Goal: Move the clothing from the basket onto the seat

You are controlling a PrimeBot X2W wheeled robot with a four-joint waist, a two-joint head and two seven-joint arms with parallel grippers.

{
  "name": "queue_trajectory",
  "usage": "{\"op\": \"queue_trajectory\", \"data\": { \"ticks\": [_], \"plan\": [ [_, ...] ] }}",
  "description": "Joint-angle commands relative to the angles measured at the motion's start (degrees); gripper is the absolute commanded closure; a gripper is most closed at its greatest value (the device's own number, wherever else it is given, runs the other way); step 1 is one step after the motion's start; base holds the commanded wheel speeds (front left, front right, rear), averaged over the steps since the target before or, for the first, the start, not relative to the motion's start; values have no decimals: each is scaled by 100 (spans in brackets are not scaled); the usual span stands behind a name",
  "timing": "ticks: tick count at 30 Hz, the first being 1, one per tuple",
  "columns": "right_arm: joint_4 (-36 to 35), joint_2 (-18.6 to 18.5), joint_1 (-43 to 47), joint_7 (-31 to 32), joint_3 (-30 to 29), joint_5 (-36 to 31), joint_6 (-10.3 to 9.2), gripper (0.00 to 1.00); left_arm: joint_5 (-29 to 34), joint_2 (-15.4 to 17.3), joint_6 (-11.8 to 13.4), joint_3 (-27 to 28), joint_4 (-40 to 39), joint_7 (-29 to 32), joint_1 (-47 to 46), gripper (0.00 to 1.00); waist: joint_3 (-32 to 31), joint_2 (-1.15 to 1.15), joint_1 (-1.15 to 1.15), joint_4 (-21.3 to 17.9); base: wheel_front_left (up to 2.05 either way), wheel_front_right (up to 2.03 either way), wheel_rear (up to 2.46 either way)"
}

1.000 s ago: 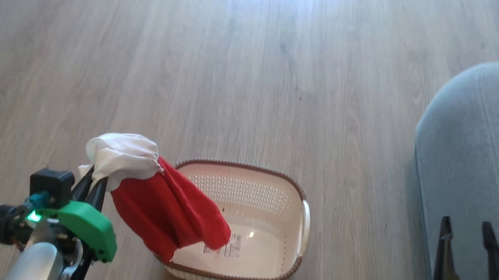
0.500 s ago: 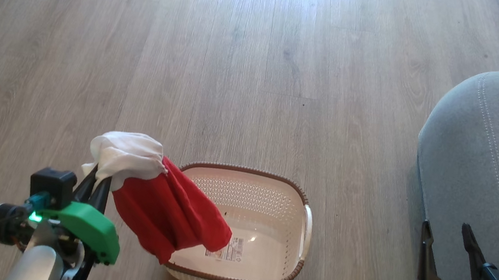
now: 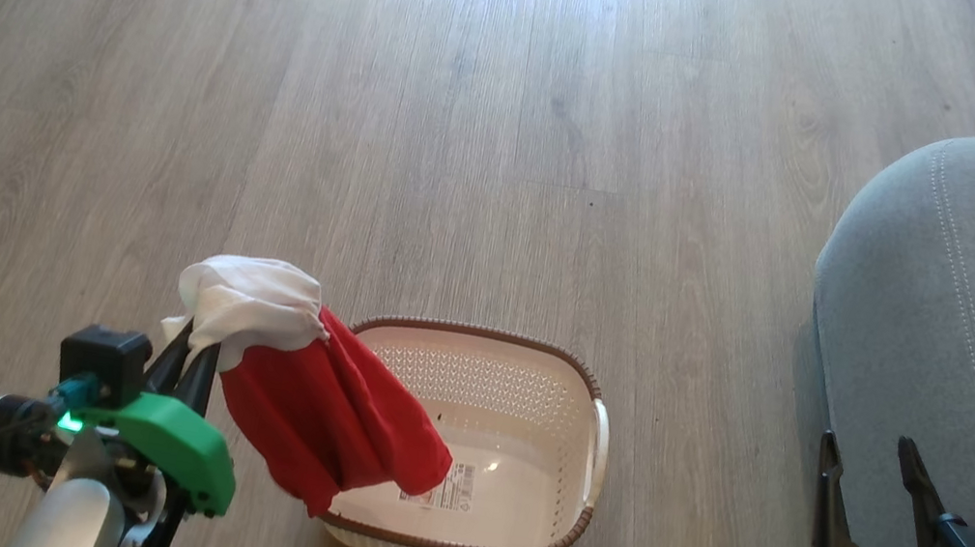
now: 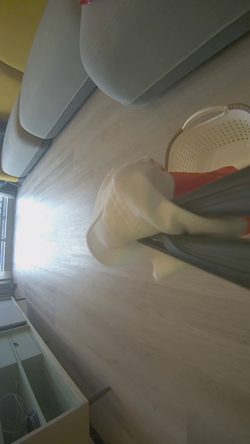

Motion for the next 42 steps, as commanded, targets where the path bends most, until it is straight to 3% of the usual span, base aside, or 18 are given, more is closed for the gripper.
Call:
{"op": "queue_trajectory", "data": {
  "ticks": [1,10,14,18,27,37,42],
  "plan": [
    [-153,-52,-268,-55,151,-16,-1,0,-47,150,39,167,-223,-20,-201,100,3,0,1,-1,0,0,0],
    [-173,-52,-285,-55,206,-84,-1,0,-76,163,42,111,-265,-13,-224,100,-7,0,1,-8,0,0,0],
    [-243,-52,-418,-55,490,-257,-1,0,-56,162,-18,-9,-429,50,-269,100,-6,0,1,-19,0,0,0],
    [-264,-52,-683,-55,1170,-300,-1,0,-52,122,-112,-169,-696,159,-384,100,-13,0,1,-29,0,0,0],
    [306,-242,-1618,-33,3288,223,-1,0,32,-101,-340,-797,-1300,523,-549,100,-49,0,1,10,0,0,0],
    [1032,-570,-2529,184,4730,1379,-1,0,-142,-270,-713,-1801,-1741,834,-662,100,-29,0,1,180,0,0,0],
    [1395,-750,-2825,181,5137,1750,-1,0,-376,-269,-786,-2201,-1931,877,-709,100,-27,0,1,241,0,0,0]
  ]
}}
